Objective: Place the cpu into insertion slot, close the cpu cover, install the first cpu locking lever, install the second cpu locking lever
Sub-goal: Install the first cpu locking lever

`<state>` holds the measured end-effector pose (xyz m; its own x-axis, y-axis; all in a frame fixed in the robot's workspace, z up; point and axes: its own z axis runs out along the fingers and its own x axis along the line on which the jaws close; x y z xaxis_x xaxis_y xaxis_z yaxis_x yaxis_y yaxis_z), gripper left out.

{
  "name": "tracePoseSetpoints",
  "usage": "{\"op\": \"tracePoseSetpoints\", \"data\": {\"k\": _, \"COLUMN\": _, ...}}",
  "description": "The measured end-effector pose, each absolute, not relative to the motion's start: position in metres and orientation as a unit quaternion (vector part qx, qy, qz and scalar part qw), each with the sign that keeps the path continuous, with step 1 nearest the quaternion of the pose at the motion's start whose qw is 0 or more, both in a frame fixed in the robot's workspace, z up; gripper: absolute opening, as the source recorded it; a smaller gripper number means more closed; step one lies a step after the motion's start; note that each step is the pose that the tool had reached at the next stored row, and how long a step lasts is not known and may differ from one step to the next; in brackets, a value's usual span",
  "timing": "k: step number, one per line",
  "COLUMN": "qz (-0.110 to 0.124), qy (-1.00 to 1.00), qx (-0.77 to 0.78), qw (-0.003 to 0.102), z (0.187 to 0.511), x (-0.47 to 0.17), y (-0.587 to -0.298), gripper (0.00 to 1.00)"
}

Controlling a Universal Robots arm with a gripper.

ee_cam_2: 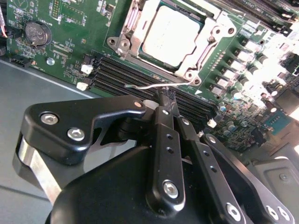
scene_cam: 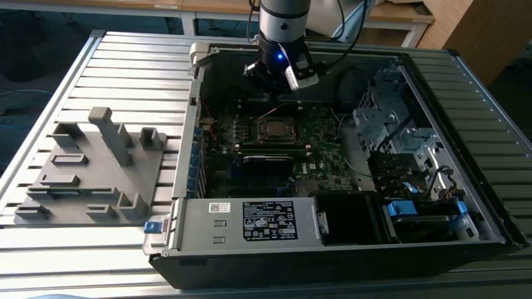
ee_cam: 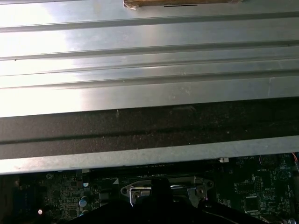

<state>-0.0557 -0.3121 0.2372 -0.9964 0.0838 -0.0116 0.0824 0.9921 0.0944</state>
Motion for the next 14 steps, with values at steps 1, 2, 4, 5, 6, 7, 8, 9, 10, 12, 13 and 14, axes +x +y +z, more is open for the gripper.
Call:
{"op": "tracePoseSetpoints", "data": {"k": 1, "qz": 0.047, "qy": 0.998, "qx": 0.042, "qw": 0.008, "z": 0.2372, "x": -0.0557, "y": -0.3121, "gripper": 0.10}}
{"op": "tracePoseSetpoints", "data": {"k": 2, "qz": 0.047, "qy": 0.998, "qx": 0.042, "qw": 0.008, "z": 0.2372, "x": -0.0556, "y": -0.3121, "gripper": 0.10}}
{"op": "tracePoseSetpoints", "data": {"k": 4, "qz": 0.047, "qy": 0.998, "qx": 0.042, "qw": 0.008, "z": 0.2372, "x": -0.0556, "y": -0.3121, "gripper": 0.10}}
{"op": "tracePoseSetpoints", "data": {"k": 5, "qz": 0.047, "qy": 0.998, "qx": 0.042, "qw": 0.008, "z": 0.2372, "x": -0.0556, "y": -0.3121, "gripper": 0.10}}
{"op": "tracePoseSetpoints", "data": {"k": 6, "qz": 0.047, "qy": 0.998, "qx": 0.042, "qw": 0.008, "z": 0.2372, "x": -0.0556, "y": -0.3121, "gripper": 0.10}}
{"op": "tracePoseSetpoints", "data": {"k": 7, "qz": 0.047, "qy": 0.998, "qx": 0.042, "qw": 0.008, "z": 0.2372, "x": -0.0556, "y": -0.3121, "gripper": 0.10}}
{"op": "tracePoseSetpoints", "data": {"k": 8, "qz": 0.047, "qy": 0.998, "qx": 0.042, "qw": 0.008, "z": 0.2372, "x": -0.0555, "y": -0.3121, "gripper": 0.10}}
{"op": "tracePoseSetpoints", "data": {"k": 9, "qz": 0.047, "qy": 0.998, "qx": 0.042, "qw": 0.008, "z": 0.2372, "x": -0.0555, "y": -0.3121, "gripper": 0.10}}
{"op": "tracePoseSetpoints", "data": {"k": 10, "qz": 0.049, "qy": 0.998, "qx": 0.042, "qw": 0.008, "z": 0.2372, "x": -0.0554, "y": -0.3121, "gripper": 0.10}}
{"op": "tracePoseSetpoints", "data": {"k": 12, "qz": 0.054, "qy": 0.998, "qx": 0.042, "qw": 0.008, "z": 0.2372, "x": -0.0555, "y": -0.3121, "gripper": 0.10}}
{"op": "tracePoseSetpoints", "data": {"k": 13, "qz": 0.055, "qy": 0.998, "qx": 0.042, "qw": 0.007, "z": 0.2372, "x": -0.0555, "y": -0.3120, "gripper": 0.10}}
{"op": "tracePoseSetpoints", "data": {"k": 14, "qz": 0.055, "qy": 0.998, "qx": 0.042, "qw": 0.007, "z": 0.2372, "x": -0.0555, "y": -0.3120, "gripper": 0.10}}
